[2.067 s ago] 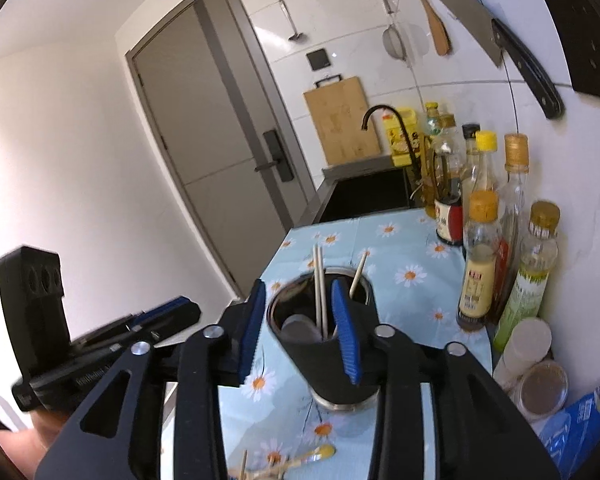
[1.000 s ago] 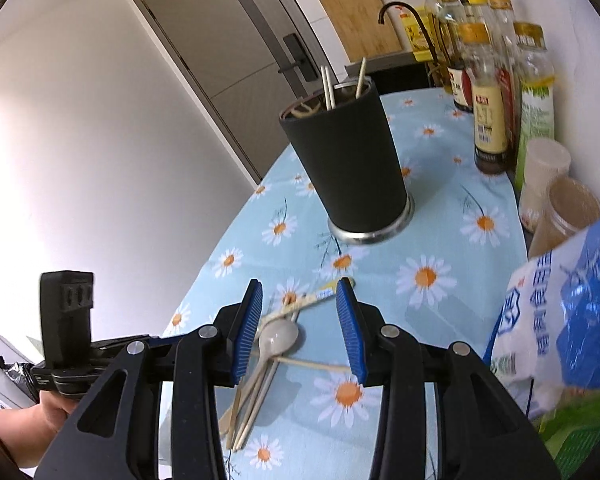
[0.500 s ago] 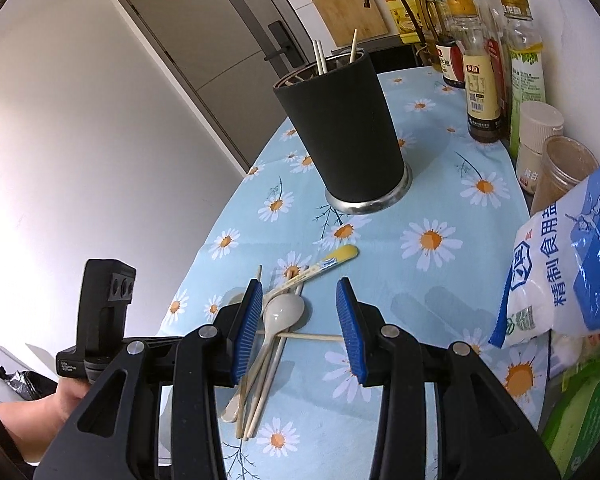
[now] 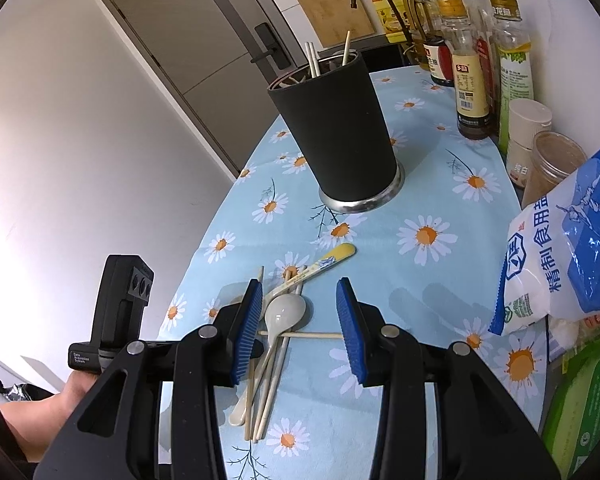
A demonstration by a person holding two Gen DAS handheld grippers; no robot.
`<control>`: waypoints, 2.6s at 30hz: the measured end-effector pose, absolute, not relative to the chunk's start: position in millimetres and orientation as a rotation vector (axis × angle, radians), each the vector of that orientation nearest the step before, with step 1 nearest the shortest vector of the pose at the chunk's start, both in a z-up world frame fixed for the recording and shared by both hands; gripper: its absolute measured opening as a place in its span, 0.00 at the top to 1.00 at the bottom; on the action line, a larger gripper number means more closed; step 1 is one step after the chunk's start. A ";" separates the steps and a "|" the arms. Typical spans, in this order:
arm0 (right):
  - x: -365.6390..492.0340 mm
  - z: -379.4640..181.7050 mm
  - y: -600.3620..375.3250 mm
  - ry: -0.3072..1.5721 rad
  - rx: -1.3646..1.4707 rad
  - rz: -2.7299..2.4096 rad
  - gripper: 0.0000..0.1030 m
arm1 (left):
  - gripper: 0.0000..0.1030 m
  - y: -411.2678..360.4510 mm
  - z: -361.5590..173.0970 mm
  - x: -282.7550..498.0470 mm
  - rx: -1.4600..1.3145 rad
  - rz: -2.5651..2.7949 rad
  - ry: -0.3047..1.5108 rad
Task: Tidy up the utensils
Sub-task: 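Lower the left tool onto another wooden chopstick and close it, then grasp the white ceramic spoon by its handle with the right tool while the left tool holds its chopstick, then carry the chopstick and white spoon up over the black holder with both tools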
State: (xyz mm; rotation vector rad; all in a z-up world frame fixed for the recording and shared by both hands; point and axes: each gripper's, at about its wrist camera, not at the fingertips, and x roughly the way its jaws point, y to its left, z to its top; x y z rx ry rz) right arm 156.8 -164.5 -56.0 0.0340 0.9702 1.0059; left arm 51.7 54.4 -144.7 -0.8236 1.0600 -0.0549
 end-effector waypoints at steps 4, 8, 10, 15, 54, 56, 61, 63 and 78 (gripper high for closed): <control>154.9 -56.7 -164.3 0.976 0.027 1.004 0.62 | 0.94 55.3 -146.3 52.9 -0.826 -0.056 1.067; 155.4 -59.9 -162.9 0.989 0.027 0.998 0.62 | 0.95 55.9 -146.3 53.1 -0.830 -0.056 1.067; 155.2 -60.4 -161.9 0.995 0.032 1.002 0.62 | 0.95 56.2 -146.3 52.6 -0.831 -0.058 1.066; 154.2 -61.6 -157.1 1.011 0.033 1.009 0.62 | 0.96 59.1 -142.2 49.7 -0.838 -0.068 1.051; 158.1 -157.4 -83.8 1.544 0.138 0.888 0.79 | 0.96 115.5 -112.8 -1.3 -0.835 -0.135 0.897; 158.3 -156.8 -82.3 1.538 0.128 0.882 0.79 | 0.96 116.5 -111.8 -1.4 -0.830 -0.141 0.894; 160.4 -156.4 -74.9 1.526 0.095 0.865 0.83 | 0.96 118.4 -111.8 -0.6 -0.824 -0.154 0.893; 160.1 -155.7 -77.3 1.526 0.089 0.860 0.87 | 0.96 118.0 -112.2 0.2 -0.821 -0.159 0.895; 156.8 -150.3 -74.2 1.490 0.080 0.874 0.94 | 0.96 119.4 -113.3 7.6 -0.816 -0.176 0.897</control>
